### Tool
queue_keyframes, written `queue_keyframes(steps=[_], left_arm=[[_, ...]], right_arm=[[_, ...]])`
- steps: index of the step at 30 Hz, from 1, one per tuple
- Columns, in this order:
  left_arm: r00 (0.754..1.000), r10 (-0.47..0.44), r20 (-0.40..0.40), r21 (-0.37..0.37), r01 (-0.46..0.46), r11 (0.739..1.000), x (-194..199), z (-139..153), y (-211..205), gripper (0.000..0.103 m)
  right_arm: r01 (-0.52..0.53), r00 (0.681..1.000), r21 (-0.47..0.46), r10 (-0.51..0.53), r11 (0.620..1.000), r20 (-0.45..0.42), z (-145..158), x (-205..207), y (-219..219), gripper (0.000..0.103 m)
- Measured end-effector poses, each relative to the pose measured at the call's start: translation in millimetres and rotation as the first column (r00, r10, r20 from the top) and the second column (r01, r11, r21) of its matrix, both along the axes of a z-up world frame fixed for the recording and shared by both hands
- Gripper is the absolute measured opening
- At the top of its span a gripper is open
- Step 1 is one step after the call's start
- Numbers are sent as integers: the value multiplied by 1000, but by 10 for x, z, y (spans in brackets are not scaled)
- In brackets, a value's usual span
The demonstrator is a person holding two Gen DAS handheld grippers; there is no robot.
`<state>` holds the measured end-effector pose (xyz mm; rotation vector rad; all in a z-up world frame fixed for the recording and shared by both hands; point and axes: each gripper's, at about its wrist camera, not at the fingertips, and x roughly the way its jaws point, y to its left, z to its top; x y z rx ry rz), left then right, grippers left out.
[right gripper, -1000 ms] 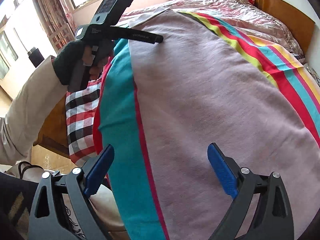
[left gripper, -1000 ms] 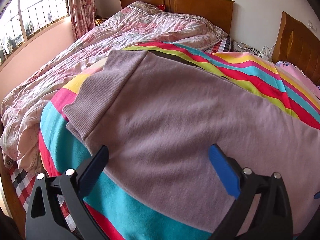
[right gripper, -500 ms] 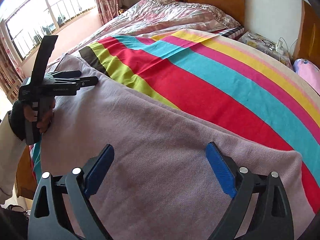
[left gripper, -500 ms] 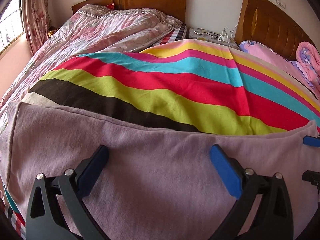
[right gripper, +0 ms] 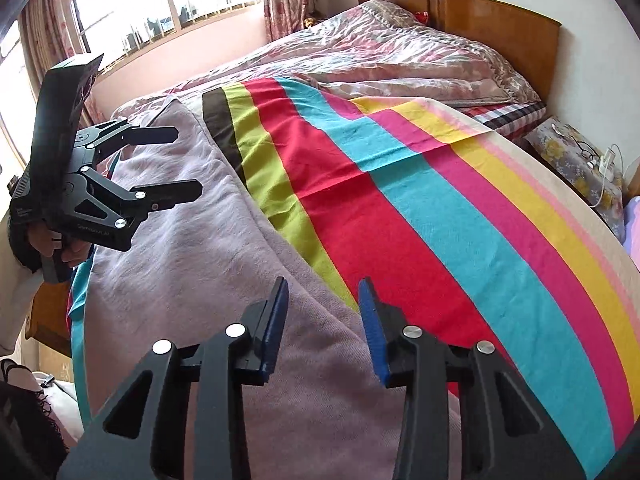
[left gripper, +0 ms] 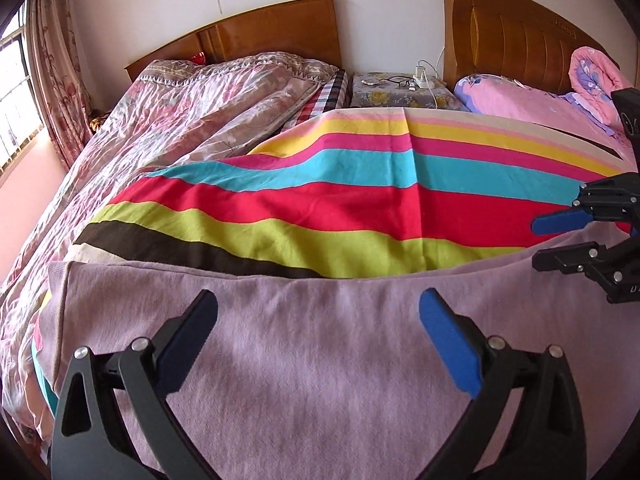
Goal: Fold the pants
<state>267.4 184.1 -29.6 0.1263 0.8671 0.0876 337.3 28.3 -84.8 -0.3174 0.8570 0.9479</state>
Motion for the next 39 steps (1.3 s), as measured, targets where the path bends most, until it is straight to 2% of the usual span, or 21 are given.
queue_keyframes(steps=[2,5,7,9,11,12,13,15,18,21,22,23,25,26,27,28,30,32,34,39], left_arm=[[999,44,2,4,-44,999,-83,-57,101,101],[996,88,-3,-30,-88,996,-210,-114,261,101],[996,94,-7,-34,-95,995,-242,-149,312,101],[995,99,-9,-34,-100,994,-262,-183,338,101],[995,95,-12,-44,-96,994,-263,-213,350,101],[995,95,-12,-43,-95,995,-262,-223,344,101],[996,91,-8,-40,-92,995,-266,-217,327,101],[997,77,11,-37,-77,996,-279,-161,281,101],[997,68,36,-32,-67,997,-266,-85,254,101],[997,82,5,-14,-82,997,-207,-181,248,101],[996,87,-17,-6,-88,996,-188,-244,254,101],[995,89,-32,-2,-90,996,-183,-302,259,101],[995,93,-22,-9,-93,996,-228,-323,287,101],[995,96,-20,-6,-96,995,-249,-302,291,101],[996,92,-12,-8,-92,996,-271,-267,287,101],[996,88,-1,-12,-88,996,-292,-228,278,101],[997,81,16,-16,-81,997,-316,-155,233,101],[998,64,27,-16,-64,998,-322,-107,165,101],[998,52,27,-16,-52,999,-323,-92,94,101],[999,31,17,-9,-31,999,-337,-119,18,101]], right_arm=[[-61,998,-12,61,998,-1,-37,14,165,33],[-136,991,-19,136,991,-8,-59,9,363,32],[-169,986,-62,169,984,-5,-107,-17,479,22],[-186,982,-96,186,978,-2,-175,-53,536,21],[-173,985,-85,174,981,5,-189,-73,521,19],[-160,987,-83,162,984,18,-190,-90,513,15],[-154,986,-88,159,984,48,-180,-138,513,6],[-137,979,-118,153,984,136,-100,-258,534,5],[-98,967,-105,119,990,226,77,-299,520,5],[-34,969,-176,75,984,234,-67,-137,558,1],[-23,977,-199,65,980,204,-170,-70,559,2],[-18,984,-191,51,981,172,-237,-33,537,2],[31,989,-132,-11,991,151,-175,-35,430,2],[42,988,-94,-27,995,155,-101,-72,361,4],[42,988,-54,-33,998,154,-31,-114,283,16],[36,989,-26,-32,999,147,34,-139,226,42],[5,991,6,-5,1000,133,106,-177,163,77],[-32,992,-2,32,999,124,104,-188,174,63],[-46,992,-48,51,998,112,43,-161,263,45],[-105,992,-94,111,990,52,-140,-91,405,28]])
